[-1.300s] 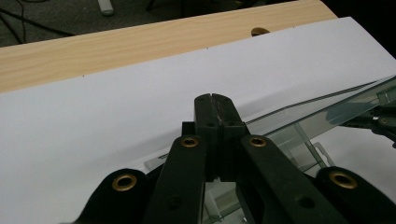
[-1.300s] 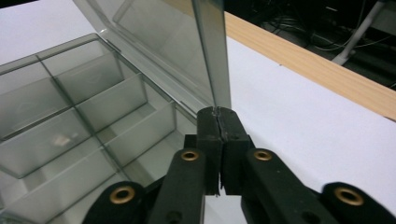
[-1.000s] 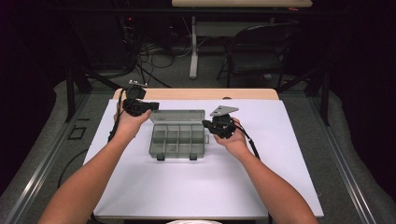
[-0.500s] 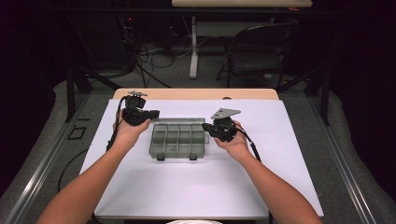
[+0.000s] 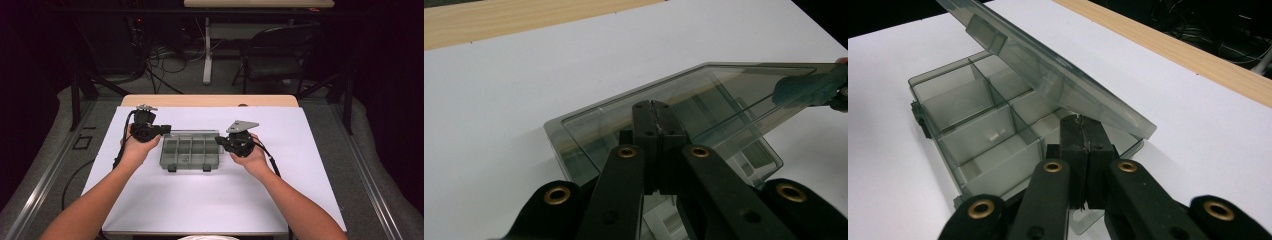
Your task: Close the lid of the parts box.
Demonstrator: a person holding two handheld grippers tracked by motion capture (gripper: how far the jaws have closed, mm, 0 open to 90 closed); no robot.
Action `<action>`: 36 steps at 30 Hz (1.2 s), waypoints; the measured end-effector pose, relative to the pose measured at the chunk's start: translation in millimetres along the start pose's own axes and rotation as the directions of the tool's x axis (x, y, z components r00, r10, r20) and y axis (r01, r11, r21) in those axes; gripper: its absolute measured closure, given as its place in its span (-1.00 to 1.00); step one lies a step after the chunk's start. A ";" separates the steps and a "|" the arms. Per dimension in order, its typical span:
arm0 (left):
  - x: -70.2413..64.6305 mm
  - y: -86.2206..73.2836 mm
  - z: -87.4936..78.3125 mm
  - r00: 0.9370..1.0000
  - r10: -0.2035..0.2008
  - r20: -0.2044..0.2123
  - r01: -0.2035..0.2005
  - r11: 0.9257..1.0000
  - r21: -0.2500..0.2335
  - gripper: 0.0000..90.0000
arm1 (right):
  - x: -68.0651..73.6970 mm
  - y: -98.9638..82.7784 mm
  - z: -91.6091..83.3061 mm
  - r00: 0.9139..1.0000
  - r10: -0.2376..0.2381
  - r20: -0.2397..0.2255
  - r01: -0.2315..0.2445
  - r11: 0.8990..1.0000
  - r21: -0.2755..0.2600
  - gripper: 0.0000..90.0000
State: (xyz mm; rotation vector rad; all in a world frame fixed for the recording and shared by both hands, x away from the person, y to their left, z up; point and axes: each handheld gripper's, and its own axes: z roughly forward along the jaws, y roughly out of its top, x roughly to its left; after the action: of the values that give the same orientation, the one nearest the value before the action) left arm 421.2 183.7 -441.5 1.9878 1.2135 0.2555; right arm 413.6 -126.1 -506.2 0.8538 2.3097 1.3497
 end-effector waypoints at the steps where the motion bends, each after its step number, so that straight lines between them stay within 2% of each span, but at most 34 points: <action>1: 0.0 -1.4 0.1 1.000 -0.001 0.004 0.001 1.000 0.000 1.00 | 0.6 -0.9 -0.4 1.000 0.000 -0.004 0.000 1.000 -0.003 0.99; 8: -2.6 -10.6 0.3 1.000 -0.002 0.022 0.002 1.000 -0.001 1.00 | 6.9 -6.8 -7.7 1.000 0.009 -0.027 -0.009 1.000 -0.018 0.99; 9: -2.7 -11.8 0.2 1.000 0.007 0.022 -0.007 1.000 0.004 1.00 | 8.3 -7.5 -8.9 1.000 0.010 -0.030 -0.011 1.000 -0.017 0.99; 17: -7.2 -20.4 1.7 1.000 0.015 0.025 -0.015 1.000 0.000 1.00 | 17.3 -12.2 -16.3 0.999 -0.002 -0.051 0.001 1.000 -0.021 0.99; 36: -9.1 -38.8 7.6 0.999 0.006 0.042 -0.006 1.000 0.003 1.00 | 26.1 -28.8 -17.9 0.998 0.021 -0.064 -0.022 1.000 -0.009 0.99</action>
State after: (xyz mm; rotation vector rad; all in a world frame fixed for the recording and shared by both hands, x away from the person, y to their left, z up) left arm 394.5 181.8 -472.0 1.9901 1.1822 0.2139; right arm 374.2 -132.0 -522.0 0.8468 2.3468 1.4160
